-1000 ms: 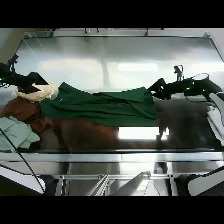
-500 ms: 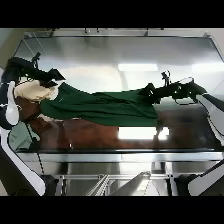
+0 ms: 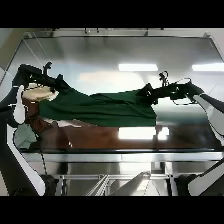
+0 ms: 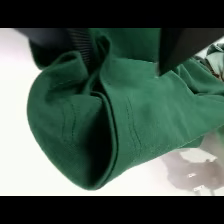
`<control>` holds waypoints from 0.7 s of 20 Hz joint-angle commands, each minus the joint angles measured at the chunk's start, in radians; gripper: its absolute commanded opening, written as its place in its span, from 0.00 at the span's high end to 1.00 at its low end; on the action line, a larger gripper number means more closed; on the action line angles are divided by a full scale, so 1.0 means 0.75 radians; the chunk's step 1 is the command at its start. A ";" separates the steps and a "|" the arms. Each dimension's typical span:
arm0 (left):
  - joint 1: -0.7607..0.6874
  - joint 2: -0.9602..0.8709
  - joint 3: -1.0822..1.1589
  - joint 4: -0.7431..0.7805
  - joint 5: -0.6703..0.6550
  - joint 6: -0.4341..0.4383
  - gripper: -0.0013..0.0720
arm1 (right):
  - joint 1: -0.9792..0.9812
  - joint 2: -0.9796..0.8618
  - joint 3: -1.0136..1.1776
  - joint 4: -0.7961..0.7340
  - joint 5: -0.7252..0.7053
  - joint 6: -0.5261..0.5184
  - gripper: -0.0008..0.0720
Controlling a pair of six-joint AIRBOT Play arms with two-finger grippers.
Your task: Fold the shirts.
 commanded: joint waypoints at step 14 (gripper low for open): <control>0.114 0.732 0.007 -0.362 -0.011 0.103 0.95 | -0.345 0.477 0.118 0.814 0.284 -0.389 0.96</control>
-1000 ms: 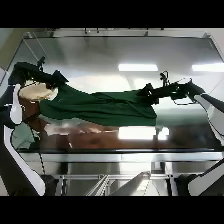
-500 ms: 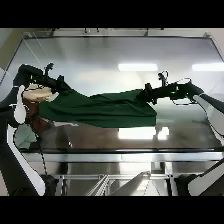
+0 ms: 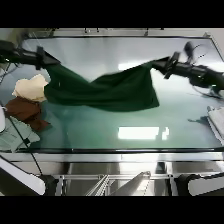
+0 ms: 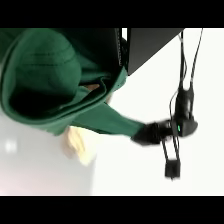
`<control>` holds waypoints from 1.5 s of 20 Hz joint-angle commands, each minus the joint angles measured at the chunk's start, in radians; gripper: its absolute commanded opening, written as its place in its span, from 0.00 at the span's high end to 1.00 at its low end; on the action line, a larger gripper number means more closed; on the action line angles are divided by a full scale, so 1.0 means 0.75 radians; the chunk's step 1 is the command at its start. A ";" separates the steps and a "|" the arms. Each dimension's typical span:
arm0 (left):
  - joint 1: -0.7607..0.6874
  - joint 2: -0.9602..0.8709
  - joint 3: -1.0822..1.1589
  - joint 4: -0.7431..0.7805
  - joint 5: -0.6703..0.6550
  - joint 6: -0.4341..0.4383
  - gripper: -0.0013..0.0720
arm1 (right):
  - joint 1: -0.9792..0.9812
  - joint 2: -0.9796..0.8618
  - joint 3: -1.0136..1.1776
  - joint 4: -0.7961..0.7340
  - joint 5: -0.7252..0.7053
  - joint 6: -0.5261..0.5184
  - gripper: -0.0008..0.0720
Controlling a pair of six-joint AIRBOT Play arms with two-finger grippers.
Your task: Fold the shirts.
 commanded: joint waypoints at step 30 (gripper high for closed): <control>-0.159 0.024 -0.526 -0.020 -0.305 0.348 0.97 | -0.090 0.094 -0.293 -0.798 -0.711 0.191 0.94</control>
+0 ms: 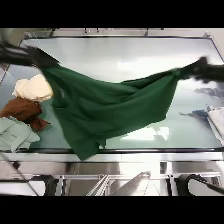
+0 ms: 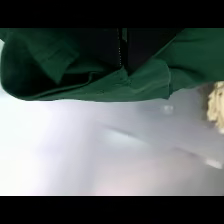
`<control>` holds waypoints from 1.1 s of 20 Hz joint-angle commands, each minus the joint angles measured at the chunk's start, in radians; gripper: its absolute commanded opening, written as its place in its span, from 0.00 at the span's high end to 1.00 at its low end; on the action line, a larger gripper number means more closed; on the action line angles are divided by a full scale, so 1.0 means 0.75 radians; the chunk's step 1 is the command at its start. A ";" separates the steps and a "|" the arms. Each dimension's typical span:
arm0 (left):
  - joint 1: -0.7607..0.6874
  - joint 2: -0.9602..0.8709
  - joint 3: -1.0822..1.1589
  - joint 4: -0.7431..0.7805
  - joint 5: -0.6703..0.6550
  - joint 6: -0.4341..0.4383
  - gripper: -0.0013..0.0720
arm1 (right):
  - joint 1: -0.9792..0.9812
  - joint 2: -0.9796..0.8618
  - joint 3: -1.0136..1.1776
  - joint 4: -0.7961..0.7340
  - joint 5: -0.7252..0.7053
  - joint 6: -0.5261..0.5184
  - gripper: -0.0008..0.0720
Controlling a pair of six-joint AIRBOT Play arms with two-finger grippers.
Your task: Fold the shirts.
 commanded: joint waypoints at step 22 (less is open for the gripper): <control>0.135 0.224 -0.936 0.498 0.037 -0.343 0.01 | -0.298 -0.329 -0.190 -0.601 0.497 -0.271 0.10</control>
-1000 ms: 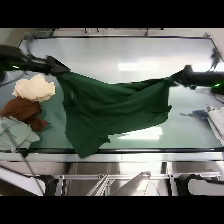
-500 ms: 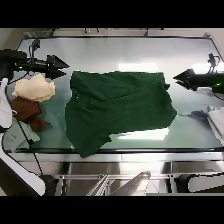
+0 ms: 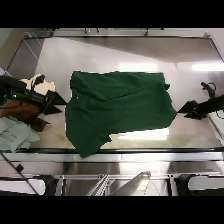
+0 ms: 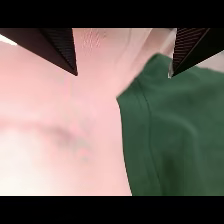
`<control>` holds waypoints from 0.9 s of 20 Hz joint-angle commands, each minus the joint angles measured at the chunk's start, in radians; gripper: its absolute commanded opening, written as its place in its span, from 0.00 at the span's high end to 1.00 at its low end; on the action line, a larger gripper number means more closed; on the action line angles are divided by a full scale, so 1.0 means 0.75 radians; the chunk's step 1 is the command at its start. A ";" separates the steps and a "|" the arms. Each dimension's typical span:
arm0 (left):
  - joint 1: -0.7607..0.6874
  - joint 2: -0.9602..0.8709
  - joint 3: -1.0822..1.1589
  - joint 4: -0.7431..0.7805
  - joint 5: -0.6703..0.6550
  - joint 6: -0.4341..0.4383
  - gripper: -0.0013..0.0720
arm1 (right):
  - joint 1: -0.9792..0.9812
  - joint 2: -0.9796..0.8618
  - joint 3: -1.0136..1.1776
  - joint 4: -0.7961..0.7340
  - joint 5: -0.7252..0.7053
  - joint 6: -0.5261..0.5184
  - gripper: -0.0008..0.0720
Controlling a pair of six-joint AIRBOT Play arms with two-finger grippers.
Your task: Fold the shirts.
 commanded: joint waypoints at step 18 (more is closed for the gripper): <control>-0.001 0.212 -0.822 -0.369 -0.594 0.181 0.95 | -0.008 0.006 -0.129 0.190 -0.001 -0.051 0.10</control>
